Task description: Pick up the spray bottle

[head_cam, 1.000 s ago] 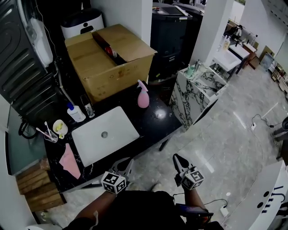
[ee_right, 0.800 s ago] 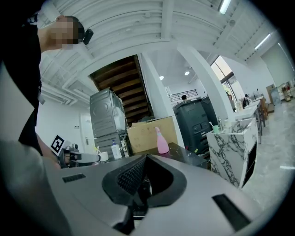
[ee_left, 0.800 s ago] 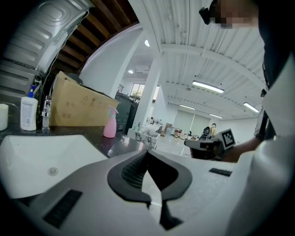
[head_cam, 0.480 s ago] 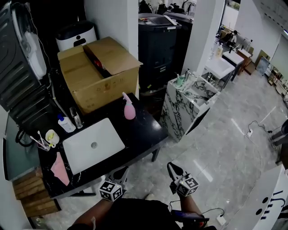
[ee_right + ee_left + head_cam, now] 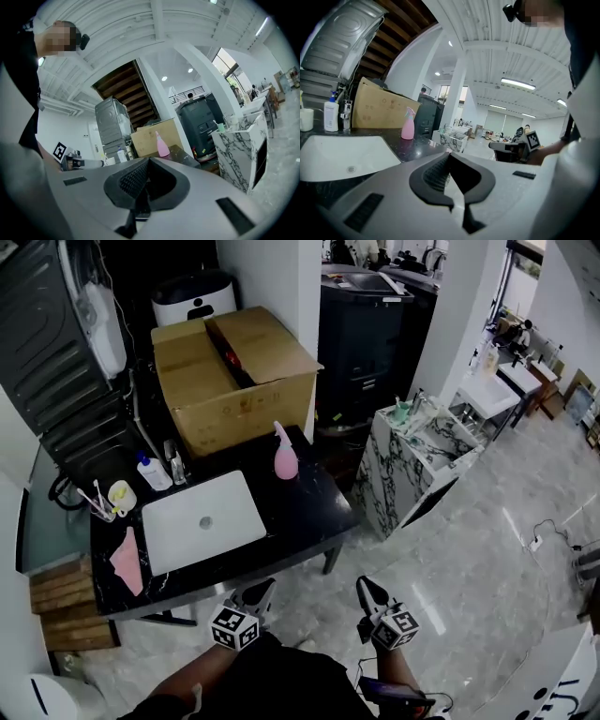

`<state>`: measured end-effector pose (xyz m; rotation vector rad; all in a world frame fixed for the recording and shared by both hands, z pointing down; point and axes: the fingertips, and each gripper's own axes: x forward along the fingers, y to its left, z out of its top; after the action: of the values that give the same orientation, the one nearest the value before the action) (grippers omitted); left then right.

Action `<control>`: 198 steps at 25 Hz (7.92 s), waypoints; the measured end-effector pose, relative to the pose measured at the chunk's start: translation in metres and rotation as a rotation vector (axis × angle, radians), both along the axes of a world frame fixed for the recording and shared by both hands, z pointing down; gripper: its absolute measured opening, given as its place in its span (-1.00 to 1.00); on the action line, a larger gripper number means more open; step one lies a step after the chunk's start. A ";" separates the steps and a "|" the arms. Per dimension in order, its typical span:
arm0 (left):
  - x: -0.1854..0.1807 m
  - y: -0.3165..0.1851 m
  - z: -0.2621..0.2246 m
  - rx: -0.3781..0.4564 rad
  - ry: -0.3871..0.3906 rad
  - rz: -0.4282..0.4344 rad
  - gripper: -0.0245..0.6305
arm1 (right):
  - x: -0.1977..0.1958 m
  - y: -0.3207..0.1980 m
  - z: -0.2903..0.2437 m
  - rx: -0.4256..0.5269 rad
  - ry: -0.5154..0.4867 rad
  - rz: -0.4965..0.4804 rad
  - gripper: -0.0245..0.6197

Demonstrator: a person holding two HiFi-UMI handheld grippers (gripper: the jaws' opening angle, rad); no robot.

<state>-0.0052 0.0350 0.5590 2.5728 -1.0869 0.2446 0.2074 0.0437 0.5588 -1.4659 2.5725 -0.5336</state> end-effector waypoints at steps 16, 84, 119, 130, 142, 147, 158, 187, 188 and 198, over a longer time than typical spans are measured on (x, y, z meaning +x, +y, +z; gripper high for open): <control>0.011 -0.037 0.013 -0.022 0.021 -0.007 -0.90 | -0.012 -0.045 -0.008 -0.009 0.015 -0.057 -0.84; -0.121 -0.217 0.008 -0.025 0.110 -0.382 -0.90 | -0.164 -0.391 -0.008 -0.039 0.376 -0.203 -0.50; -0.146 -0.199 0.015 -0.056 0.086 -0.492 -0.90 | -0.177 -0.436 0.002 -0.042 0.356 -0.081 -0.40; -0.141 -0.204 0.013 -0.050 0.085 -0.438 -0.90 | -0.174 -0.423 -0.008 -0.010 0.318 -0.130 -0.41; -0.120 -0.206 0.012 -0.043 0.095 -0.298 -0.90 | -0.158 -0.385 -0.032 0.043 0.250 -0.155 -0.41; -0.105 -0.205 0.008 -0.030 0.101 -0.221 -0.90 | -0.137 -0.367 -0.044 0.066 0.235 -0.113 -0.41; -0.070 -0.188 0.005 -0.027 0.104 -0.046 -0.90 | -0.092 -0.310 -0.054 0.070 0.224 -0.013 -0.42; 0.111 -0.155 0.011 -0.044 0.052 0.287 -0.90 | 0.122 -0.160 -0.038 0.034 0.197 0.238 -0.43; 0.118 -0.154 0.011 -0.044 0.047 0.293 -0.90 | 0.131 -0.155 -0.037 0.031 0.194 0.248 -0.43; 0.171 -0.138 0.013 -0.036 0.025 0.325 -0.90 | 0.189 -0.085 -0.026 0.015 0.178 0.289 -0.43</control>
<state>0.1655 -0.1032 0.5724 2.7016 -0.6440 0.3057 0.3961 -0.0410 0.5329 -1.9152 2.4157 -0.3587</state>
